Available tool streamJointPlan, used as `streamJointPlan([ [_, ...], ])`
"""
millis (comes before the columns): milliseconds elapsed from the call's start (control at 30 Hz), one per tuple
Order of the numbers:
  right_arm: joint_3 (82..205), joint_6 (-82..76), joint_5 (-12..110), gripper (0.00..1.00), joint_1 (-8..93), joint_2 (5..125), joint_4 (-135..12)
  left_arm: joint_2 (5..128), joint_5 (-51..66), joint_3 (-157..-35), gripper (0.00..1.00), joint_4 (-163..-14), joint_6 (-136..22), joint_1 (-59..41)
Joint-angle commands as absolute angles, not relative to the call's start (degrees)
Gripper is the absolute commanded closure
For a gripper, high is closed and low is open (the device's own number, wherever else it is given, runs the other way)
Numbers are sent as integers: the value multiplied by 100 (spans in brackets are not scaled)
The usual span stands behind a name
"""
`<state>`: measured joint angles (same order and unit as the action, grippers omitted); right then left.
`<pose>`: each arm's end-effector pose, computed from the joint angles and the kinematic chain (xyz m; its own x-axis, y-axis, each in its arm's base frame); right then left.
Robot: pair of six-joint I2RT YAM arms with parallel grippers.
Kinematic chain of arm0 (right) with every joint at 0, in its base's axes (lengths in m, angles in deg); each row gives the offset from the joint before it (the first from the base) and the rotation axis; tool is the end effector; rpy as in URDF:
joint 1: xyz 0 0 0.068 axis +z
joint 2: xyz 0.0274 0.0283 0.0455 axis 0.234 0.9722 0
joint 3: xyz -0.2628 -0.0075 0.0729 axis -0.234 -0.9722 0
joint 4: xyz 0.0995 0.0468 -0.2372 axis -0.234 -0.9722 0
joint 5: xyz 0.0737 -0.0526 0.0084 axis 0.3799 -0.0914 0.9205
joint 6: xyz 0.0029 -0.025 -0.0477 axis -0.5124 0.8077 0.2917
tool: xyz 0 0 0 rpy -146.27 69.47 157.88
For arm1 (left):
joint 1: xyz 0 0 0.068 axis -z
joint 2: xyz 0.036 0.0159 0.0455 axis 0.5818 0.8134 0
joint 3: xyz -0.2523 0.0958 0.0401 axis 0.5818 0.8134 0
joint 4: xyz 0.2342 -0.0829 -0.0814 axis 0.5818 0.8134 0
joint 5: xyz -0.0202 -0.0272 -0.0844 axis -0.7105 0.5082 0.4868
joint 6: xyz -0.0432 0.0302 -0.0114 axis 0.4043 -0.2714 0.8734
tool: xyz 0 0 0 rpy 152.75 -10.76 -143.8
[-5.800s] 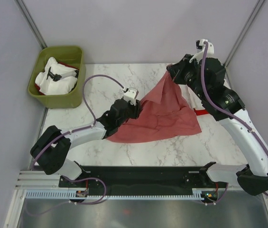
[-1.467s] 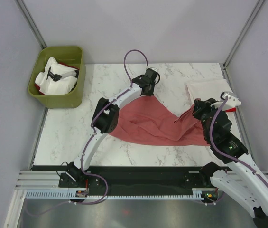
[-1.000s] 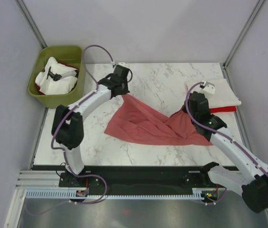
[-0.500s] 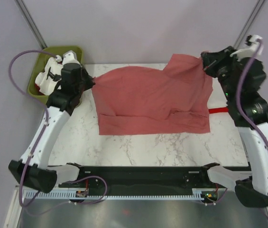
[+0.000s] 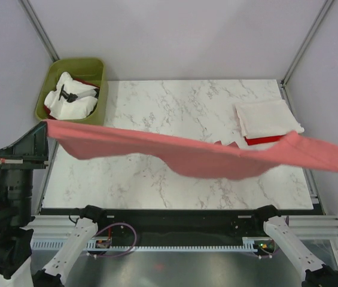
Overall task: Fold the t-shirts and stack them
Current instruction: Flatten the tshirt out
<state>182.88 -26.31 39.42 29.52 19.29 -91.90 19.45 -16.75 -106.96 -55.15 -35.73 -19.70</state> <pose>-0.1326 -0.0394 0.6002 0.4971 0.6673 -0.5546 -0.5803 0.7308 0.3593 -0.0182 0.0153 0.5164 0.3097 -0.6357 -0.7071 0.2280 0.7716 -0.5939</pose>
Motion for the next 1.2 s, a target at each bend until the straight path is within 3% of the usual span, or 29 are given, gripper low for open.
streamJointPlan([
  [0,18422,-2419,3899,100,2944,2089,-9182,2281,-1682,-10865,98,-5166,-3405,-1975],
  [200,18230,-2481,3696,100,2944,2870,-8911,3447,-2060,-11656,98,-5148,-3466,-1975],
  [367,16983,-2498,3284,100,2953,3362,-8049,4811,-2385,-12044,98,-5472,-3659,-1975],
  [600,16181,-3050,3581,100,2953,5284,-6345,7157,-2746,-13165,98,-6124,-3888,-2054],
  [700,16960,-3210,3994,100,2953,6294,-6316,8046,-2553,-14052,98,-6132,-3801,-2352],
  [833,20267,-2964,4486,100,2866,7791,-7703,8548,-2158,-15206,98,-6220,-3844,-2765],
  [933,21318,-3567,5180,100,2410,8232,-7749,8373,-1738,-15323,98,-6554,-3758,-3055],
  [1067,20762,-4831,6102,100,1584,8189,-6767,7829,-1121,-13965,98,-7799,-3142,-3153],
  [1167,20304,-5440,6718,100,1152,8346,-6246,8003,-761,-13872,98,-7934,-3176,-3153],
])
